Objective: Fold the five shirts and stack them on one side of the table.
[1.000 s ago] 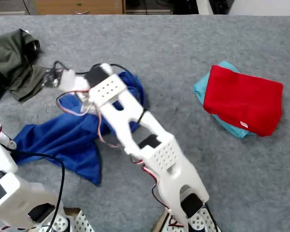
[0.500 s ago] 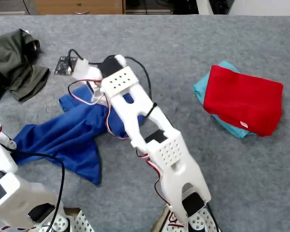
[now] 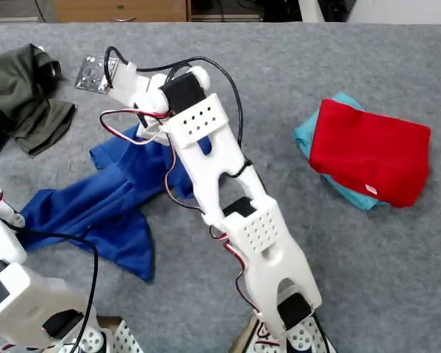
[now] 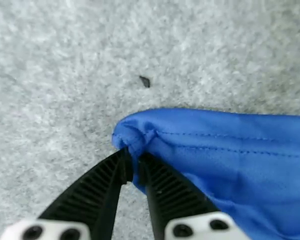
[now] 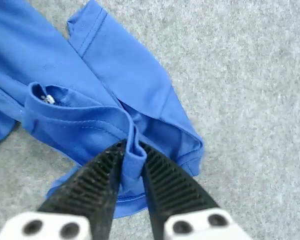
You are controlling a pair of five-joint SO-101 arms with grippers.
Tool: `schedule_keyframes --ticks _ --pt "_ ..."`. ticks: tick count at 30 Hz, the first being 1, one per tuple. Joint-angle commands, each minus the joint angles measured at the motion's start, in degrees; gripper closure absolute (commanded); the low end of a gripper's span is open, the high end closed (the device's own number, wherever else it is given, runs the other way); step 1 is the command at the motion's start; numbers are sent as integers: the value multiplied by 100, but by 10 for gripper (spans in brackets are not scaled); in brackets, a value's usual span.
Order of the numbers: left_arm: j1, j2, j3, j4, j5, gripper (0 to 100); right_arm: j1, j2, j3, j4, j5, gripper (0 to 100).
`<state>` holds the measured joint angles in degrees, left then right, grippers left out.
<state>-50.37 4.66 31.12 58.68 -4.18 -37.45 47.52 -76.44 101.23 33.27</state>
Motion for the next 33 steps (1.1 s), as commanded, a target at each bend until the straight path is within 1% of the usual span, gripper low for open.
schedule_keyframes --ticks 1,5,7,12,17,21,27,33 --pt "88 4 9 -176 18 982 171 -101 -259 114 26 987" --pt "0 -31 -70 -185 62 982 171 -673 -242 114 35 995" --pt "105 -66 -290 -9 229 982 180 -1130 -207 114 35 995" --pt "466 -708 -2040 1635 695 982 207 -2475 -207 114 18 995" --pt "1029 -1358 -4185 3209 1011 982 242 -3873 -259 70 9 995" --pt "1389 -1692 -6004 4211 1275 982 637 -4831 -251 -343 0 995" --pt "1442 -2413 -7499 4211 1424 982 1499 -5956 -224 -1371 0 995" --pt "1451 -3187 -8800 4202 1398 982 1613 -6765 -215 -1908 26 995"
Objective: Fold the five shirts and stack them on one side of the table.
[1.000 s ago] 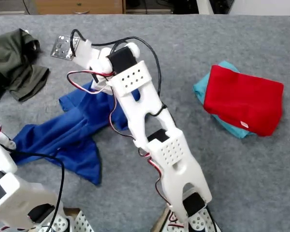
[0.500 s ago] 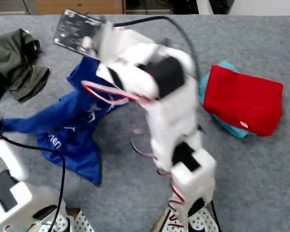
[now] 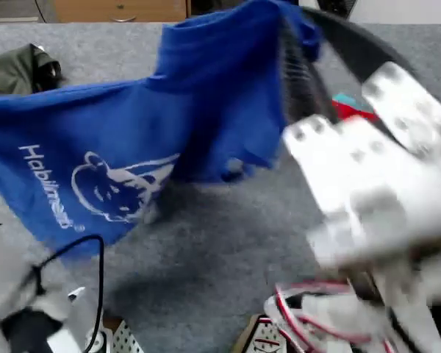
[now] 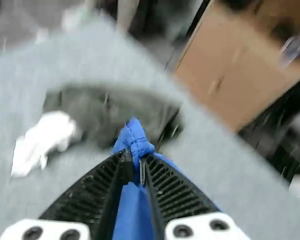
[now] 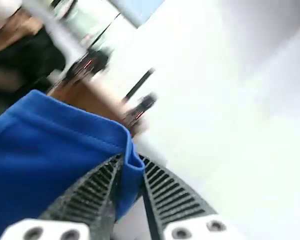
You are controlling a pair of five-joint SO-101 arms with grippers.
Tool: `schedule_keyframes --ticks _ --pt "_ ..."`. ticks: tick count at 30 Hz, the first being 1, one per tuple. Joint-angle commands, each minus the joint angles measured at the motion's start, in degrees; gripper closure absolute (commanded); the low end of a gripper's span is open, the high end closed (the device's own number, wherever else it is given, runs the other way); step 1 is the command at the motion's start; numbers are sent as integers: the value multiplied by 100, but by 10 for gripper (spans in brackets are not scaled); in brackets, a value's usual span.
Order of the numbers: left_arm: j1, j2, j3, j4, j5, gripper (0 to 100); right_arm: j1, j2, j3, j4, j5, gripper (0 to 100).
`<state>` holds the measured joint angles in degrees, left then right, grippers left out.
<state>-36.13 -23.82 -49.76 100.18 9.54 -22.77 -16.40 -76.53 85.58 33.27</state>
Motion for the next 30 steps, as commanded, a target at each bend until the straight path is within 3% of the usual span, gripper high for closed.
schedule_keyframes --ticks 1,8,13,18,25,30 --pt "18 -444 -888 53 26 982 145 -488 -207 -387 26 995" --pt "-18 -1209 -1266 62 -237 982 145 -1209 -207 -431 26 995" --pt "-18 -1798 -703 62 -484 982 145 -1411 -198 -527 35 995" --pt "-18 -2422 519 62 -677 982 145 -1402 -13 -607 26 995" --pt "-18 -3046 2901 -53 -633 982 110 -1411 1640 -580 0 995" --pt "-9 -3064 4958 -1547 -624 982 136 -1402 3749 -1486 -352 995"
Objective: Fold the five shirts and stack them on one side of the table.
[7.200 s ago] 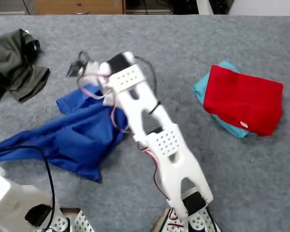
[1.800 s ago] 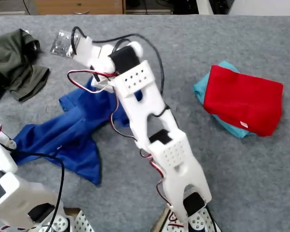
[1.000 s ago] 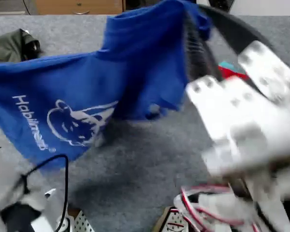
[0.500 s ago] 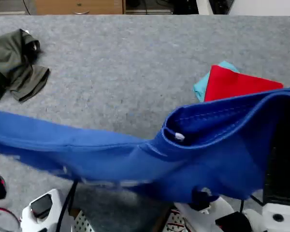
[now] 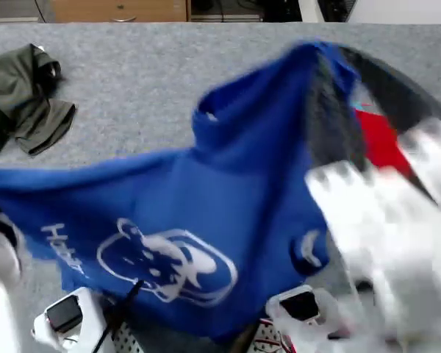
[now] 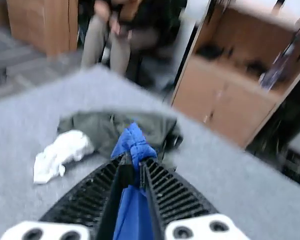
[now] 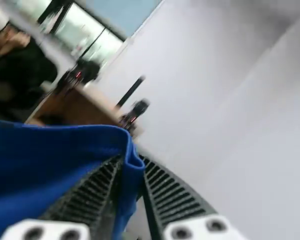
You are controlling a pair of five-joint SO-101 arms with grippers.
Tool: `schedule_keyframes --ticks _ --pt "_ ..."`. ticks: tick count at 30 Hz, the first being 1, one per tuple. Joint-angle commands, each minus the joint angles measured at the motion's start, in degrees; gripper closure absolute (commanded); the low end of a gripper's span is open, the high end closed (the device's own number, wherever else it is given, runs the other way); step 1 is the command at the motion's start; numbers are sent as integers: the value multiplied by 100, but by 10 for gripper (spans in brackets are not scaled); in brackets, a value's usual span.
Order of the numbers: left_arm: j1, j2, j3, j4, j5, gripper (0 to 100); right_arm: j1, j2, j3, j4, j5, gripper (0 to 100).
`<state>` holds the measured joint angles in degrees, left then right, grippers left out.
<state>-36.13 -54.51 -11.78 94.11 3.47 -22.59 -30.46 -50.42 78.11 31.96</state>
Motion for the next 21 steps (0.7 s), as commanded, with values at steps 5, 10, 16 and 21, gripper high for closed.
schedule_keyframes --ticks 5,10,16,21 --pt "35 13 3481 -3903 360 982 224 22 3618 -3165 -273 995" --pt "264 154 4545 -5952 466 982 312 567 4989 -5204 -281 995" --pt "888 1622 4105 -6127 484 982 514 1771 4435 -5732 -281 995" --pt "888 3336 3007 -6075 510 982 673 2642 3468 -5688 -281 995"
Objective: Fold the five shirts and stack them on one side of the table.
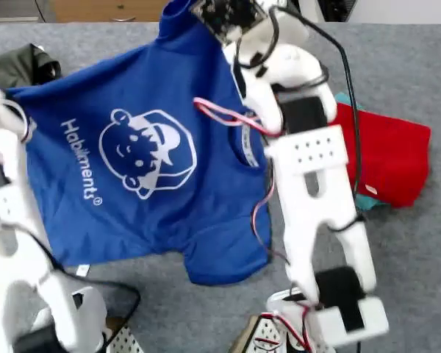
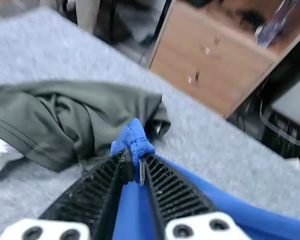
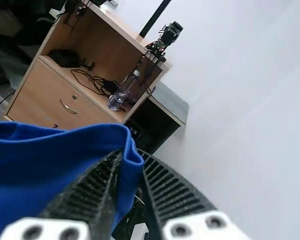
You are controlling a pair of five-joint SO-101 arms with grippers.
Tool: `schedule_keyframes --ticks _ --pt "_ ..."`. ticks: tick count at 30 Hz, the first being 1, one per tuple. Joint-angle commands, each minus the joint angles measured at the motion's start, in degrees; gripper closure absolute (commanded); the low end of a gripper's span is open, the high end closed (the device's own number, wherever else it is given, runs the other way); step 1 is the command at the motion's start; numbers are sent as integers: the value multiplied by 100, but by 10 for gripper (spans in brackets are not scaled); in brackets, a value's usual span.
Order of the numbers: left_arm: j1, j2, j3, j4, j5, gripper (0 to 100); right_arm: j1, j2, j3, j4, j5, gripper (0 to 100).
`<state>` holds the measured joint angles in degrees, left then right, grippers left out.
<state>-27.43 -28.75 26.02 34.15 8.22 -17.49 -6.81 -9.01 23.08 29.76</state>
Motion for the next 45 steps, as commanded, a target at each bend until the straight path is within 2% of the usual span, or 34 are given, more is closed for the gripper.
schedule_keyframes --ticks 1,6,10,17,20,25,30,35,39,45 --pt "0 1024 -976 0 35 982 163 409 -787 -167 -62 995" --pt "-9 1675 -1714 589 -9 982 136 716 -998 422 -62 995" --pt "-18 1815 -1793 712 -9 982 171 708 -1007 1240 -62 995" --pt "-501 1815 -1776 730 -9 982 136 119 -734 2954 -26 995" --pt "-651 1780 -1811 1108 -9 982 48 -321 -382 3446 -9 995" --pt "-352 1771 -1644 2180 -492 982 57 -1349 796 3587 114 995" --pt "88 1771 -519 2224 -862 982 66 -2413 2114 3437 360 995" --pt "-220 1763 220 2268 -914 982 312 -3248 3240 3429 422 995" --pt "-510 1745 738 2312 -1468 982 303 -4031 4277 3666 607 995" --pt "-756 787 1662 2435 -1890 982 321 -5376 5648 3982 765 995"
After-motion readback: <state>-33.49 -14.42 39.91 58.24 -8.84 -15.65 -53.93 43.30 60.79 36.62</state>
